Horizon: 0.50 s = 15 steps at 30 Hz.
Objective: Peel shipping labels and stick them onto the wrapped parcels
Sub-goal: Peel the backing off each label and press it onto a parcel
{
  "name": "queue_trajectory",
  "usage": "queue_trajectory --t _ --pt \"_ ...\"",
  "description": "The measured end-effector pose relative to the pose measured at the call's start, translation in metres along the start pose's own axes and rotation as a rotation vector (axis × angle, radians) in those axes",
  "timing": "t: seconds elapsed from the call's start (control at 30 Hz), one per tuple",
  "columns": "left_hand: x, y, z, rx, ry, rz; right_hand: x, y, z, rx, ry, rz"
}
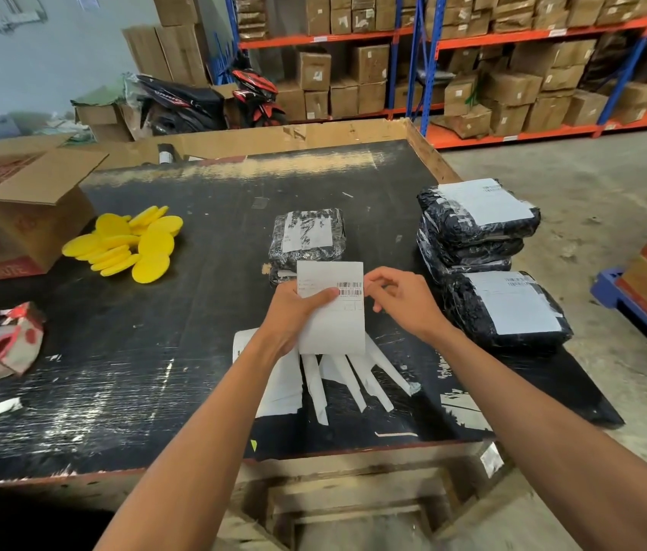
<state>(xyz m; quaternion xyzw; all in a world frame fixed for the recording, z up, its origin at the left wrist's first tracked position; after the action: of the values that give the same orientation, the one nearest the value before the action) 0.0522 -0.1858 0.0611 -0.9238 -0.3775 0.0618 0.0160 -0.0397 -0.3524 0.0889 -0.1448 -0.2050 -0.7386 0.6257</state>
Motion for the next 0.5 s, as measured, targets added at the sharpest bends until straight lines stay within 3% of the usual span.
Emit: queue_trajectory --t 0.5 --pt "0.0033 -0.0002 -0.0025 0.018 0.040 -0.004 -0.0016 0.0023 0.0048 -0.016 0.035 0.022"
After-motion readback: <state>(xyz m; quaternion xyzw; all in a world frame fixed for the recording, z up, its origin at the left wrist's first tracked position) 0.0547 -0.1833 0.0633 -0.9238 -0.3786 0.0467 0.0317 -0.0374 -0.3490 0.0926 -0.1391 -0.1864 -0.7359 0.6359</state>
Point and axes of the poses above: each hand's wrist, its own y-axis towards the middle knuckle, its own x-axis out of the back of the hand, z = x × y, the point moved 8 cm from there along y, towards the middle knuckle, and after that the axes turned 14 degrees about z, right-handed, at the moved point
